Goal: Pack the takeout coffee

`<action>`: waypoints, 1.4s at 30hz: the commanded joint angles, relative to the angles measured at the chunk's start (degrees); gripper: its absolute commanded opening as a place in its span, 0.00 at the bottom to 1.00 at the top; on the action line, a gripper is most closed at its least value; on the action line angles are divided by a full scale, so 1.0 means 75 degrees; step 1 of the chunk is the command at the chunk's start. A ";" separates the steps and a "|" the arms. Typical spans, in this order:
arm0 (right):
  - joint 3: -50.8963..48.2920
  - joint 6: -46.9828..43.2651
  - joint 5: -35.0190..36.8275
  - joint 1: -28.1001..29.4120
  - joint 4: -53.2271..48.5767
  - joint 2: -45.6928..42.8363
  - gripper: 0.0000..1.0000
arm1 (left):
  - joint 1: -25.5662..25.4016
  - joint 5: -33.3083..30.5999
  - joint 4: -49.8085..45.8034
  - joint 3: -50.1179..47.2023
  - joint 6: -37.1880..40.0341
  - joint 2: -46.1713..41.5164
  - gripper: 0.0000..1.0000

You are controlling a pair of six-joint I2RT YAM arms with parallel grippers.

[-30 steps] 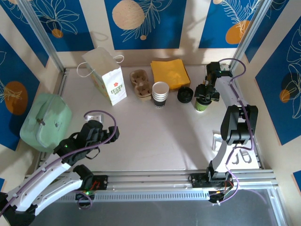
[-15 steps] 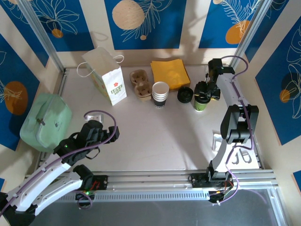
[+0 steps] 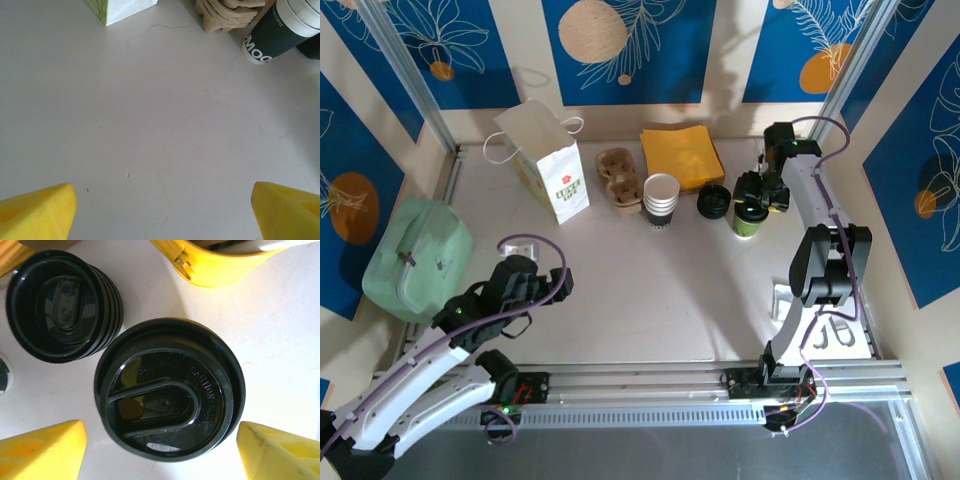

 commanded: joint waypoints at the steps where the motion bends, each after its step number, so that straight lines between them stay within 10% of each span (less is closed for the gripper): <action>1: 0.0079 0.0100 -0.0559 -0.0037 -0.0204 -0.0907 0.79 | 0.0086 -0.0152 -0.0201 0.0276 0.0072 -0.0068 0.90; 15: -0.2824 0.0909 -0.4105 0.0734 0.2311 -0.4237 0.77 | 0.0088 -0.0066 0.0113 0.0733 0.0137 0.0677 0.89; 29: -0.7090 0.1052 -0.0261 0.3683 0.7052 -0.5990 0.77 | 0.0056 0.0590 0.1930 0.1993 -0.0071 0.3847 0.78; 42: -0.8496 0.1247 0.0274 0.3848 0.8811 -0.5584 0.77 | 0.0124 -0.0535 0.3320 0.3549 -0.1682 0.6657 0.76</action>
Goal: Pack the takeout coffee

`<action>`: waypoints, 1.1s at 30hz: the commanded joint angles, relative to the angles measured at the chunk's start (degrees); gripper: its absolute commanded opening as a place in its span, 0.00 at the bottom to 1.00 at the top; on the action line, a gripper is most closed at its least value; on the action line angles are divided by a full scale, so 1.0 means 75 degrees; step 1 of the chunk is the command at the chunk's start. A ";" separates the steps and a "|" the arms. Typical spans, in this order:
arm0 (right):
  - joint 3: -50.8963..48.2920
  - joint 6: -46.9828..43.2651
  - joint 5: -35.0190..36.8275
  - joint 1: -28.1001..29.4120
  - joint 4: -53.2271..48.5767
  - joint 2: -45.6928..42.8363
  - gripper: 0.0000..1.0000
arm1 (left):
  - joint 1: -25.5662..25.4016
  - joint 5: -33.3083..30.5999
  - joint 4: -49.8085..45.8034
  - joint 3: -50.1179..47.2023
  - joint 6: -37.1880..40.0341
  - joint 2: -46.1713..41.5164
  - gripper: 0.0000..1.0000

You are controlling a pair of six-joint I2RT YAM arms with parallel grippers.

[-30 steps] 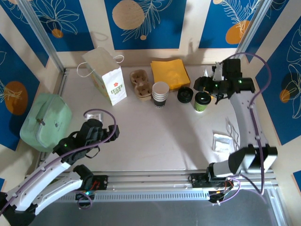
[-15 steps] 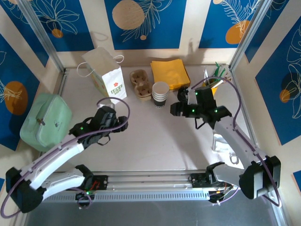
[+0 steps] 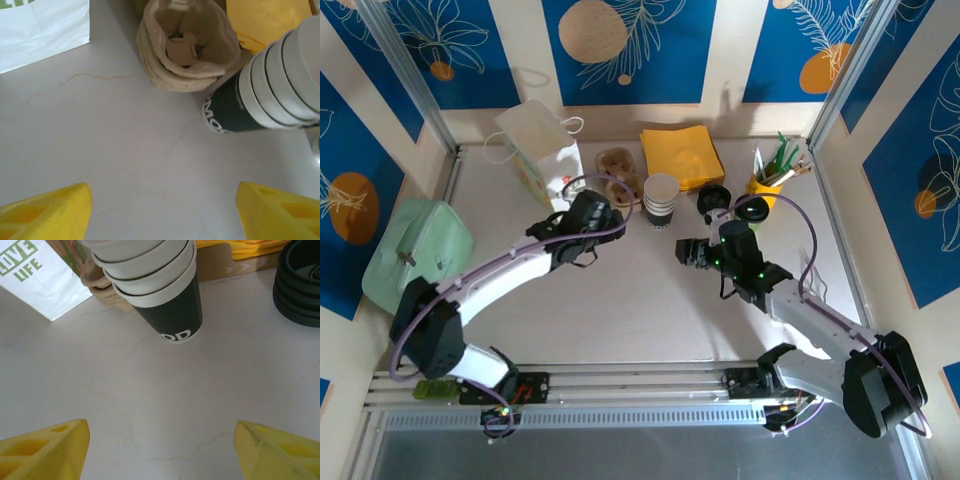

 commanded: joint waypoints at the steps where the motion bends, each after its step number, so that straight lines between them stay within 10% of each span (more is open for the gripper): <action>1: 0.0002 0.0135 0.0258 -0.0004 0.0587 0.0164 0.76 | 0.0142 -0.0498 0.0505 0.0521 -0.0581 0.0506 0.76; 11: 0.0042 0.0215 0.0329 -0.0080 0.0634 0.0463 0.77 | 0.0995 0.0132 0.1709 0.0903 -0.1204 0.1867 0.44; 33: 0.0523 0.0253 0.0083 -0.0157 0.0270 0.1078 0.77 | 0.1269 0.0804 0.1925 0.2080 -0.1000 0.3577 0.37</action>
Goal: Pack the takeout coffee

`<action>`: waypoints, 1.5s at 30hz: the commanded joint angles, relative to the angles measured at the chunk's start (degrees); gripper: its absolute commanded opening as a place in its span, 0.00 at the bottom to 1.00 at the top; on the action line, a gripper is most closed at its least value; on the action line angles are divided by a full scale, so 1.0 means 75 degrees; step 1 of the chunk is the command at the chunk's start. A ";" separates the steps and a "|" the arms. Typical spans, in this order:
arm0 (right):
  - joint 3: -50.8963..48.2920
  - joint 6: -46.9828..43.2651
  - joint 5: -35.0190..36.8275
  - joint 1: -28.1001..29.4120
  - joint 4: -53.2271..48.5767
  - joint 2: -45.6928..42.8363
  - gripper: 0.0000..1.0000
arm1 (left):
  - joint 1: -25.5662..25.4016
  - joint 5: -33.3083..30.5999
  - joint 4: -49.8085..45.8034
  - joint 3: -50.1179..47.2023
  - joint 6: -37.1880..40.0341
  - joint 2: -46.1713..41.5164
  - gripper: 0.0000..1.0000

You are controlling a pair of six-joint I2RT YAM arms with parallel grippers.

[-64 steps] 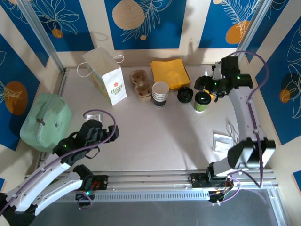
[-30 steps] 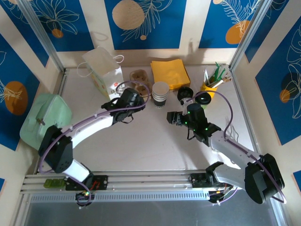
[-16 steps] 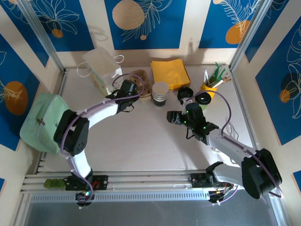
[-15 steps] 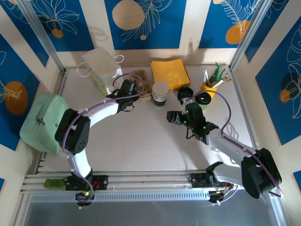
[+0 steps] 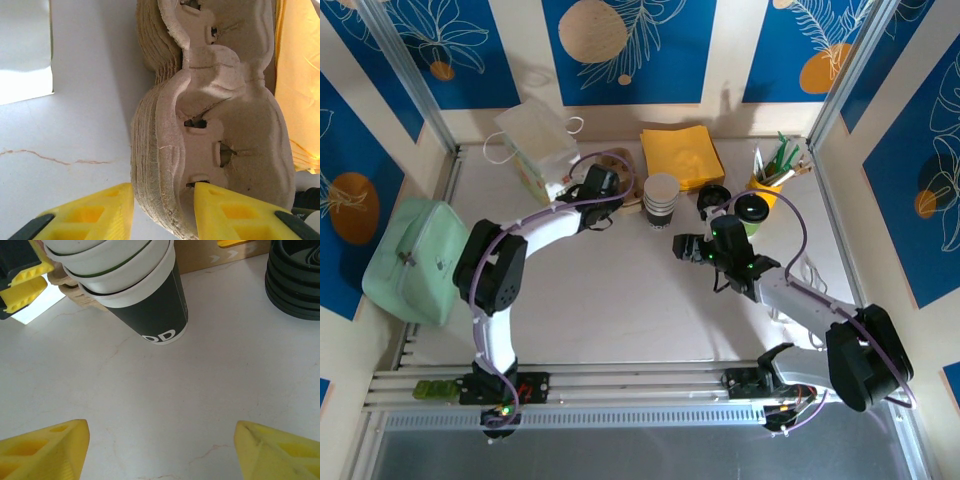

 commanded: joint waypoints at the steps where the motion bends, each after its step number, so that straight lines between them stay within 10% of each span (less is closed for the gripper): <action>1: 0.0255 0.0066 -0.0107 -0.0038 -0.0087 0.0014 0.77 | 0.0053 0.0117 0.0223 0.0206 0.0009 0.0170 0.37; 45: 0.0332 0.0085 -0.0124 -0.0167 -0.0260 0.0071 0.77 | 0.0217 0.0108 0.1281 -0.0355 -0.0209 -0.0551 0.09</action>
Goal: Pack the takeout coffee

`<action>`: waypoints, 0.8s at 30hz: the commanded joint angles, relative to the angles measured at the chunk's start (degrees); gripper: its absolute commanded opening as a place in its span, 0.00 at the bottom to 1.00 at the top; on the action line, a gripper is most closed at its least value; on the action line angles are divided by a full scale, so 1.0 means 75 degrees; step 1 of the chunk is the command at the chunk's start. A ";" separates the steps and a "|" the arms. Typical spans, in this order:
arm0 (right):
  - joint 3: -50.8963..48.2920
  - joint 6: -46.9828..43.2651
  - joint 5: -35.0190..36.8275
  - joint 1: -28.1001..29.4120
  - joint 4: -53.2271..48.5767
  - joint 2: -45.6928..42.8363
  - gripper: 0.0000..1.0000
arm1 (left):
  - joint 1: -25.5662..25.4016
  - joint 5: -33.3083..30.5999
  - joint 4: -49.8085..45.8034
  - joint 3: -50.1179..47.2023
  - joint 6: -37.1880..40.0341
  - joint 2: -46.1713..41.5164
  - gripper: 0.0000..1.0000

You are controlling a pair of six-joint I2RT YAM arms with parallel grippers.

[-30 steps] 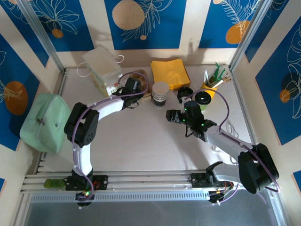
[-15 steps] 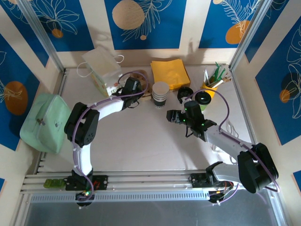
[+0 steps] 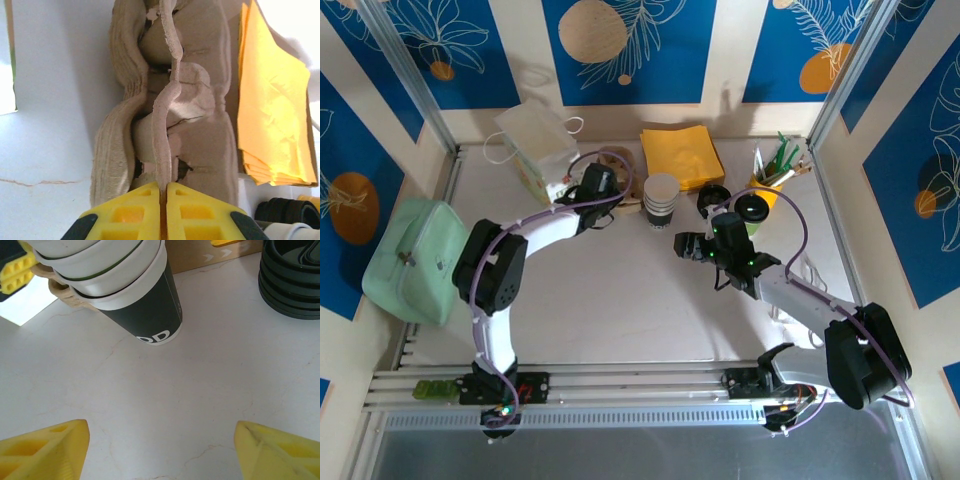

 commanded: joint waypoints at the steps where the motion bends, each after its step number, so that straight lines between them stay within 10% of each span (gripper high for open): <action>1: 0.0181 0.0095 -0.0071 -0.0036 -0.0053 -0.0024 0.77 | 0.0089 -0.0086 0.0111 -0.0025 0.0124 -0.0476 0.09; 24: 0.0011 0.0143 -0.0014 -0.0071 0.0123 -0.0223 0.77 | 0.0083 -0.0431 -0.2730 0.1272 0.2185 -0.1389 0.06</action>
